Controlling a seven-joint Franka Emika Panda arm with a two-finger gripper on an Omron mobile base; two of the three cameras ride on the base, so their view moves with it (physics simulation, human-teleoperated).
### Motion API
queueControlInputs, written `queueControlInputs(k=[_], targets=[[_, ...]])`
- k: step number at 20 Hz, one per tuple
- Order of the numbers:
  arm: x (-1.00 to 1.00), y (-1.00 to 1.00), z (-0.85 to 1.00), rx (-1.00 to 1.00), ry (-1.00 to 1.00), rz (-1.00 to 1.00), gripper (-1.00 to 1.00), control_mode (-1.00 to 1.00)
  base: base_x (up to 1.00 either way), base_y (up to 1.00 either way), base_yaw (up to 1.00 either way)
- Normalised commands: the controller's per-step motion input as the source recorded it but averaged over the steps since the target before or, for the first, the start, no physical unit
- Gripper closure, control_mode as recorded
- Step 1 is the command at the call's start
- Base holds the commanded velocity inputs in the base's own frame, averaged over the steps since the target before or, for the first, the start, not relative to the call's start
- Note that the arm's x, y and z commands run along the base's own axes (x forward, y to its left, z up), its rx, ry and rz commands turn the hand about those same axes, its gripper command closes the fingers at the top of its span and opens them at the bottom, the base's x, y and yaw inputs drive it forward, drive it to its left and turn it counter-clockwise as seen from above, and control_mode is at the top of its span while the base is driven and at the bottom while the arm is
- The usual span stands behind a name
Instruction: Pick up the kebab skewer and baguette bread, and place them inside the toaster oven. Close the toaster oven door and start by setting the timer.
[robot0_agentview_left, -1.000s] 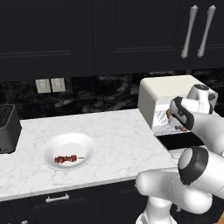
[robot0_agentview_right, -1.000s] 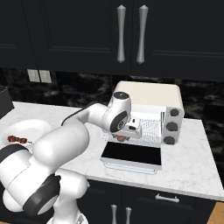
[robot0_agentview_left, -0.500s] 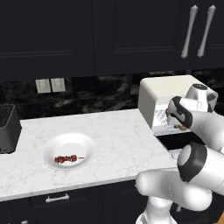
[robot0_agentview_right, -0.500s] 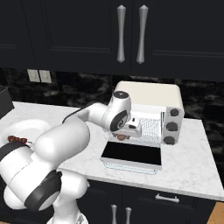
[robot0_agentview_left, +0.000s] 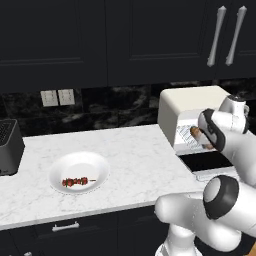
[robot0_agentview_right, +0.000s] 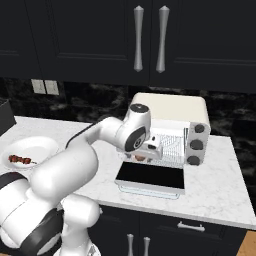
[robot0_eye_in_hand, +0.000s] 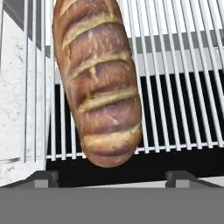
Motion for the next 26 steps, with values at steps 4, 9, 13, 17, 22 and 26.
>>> queueControlInputs(k=[4,9,13,17,22,26], targets=[[-0.83,0.24,0.56,-0.05,-0.12,0.0,-1.0,-1.0,0.0,0.0,0.0],[-0.97,0.87,0.39,-0.08,-0.04,0.0,-1.0,-1.0,0.0,0.0,0.0],[-0.97,1.0,0.06,-0.12,0.0,0.15,-1.0,-1.0,0.0,0.0,0.0],[-0.33,1.0,0.06,-0.09,0.01,0.28,-1.0,-1.0,0.0,0.0,0.0],[0.05,1.0,0.14,0.0,0.09,0.36,-1.0,-1.0,0.0,0.0,0.0],[0.27,1.0,0.04,0.0,0.06,0.35,-1.0,-1.0,0.0,0.0,0.0]])
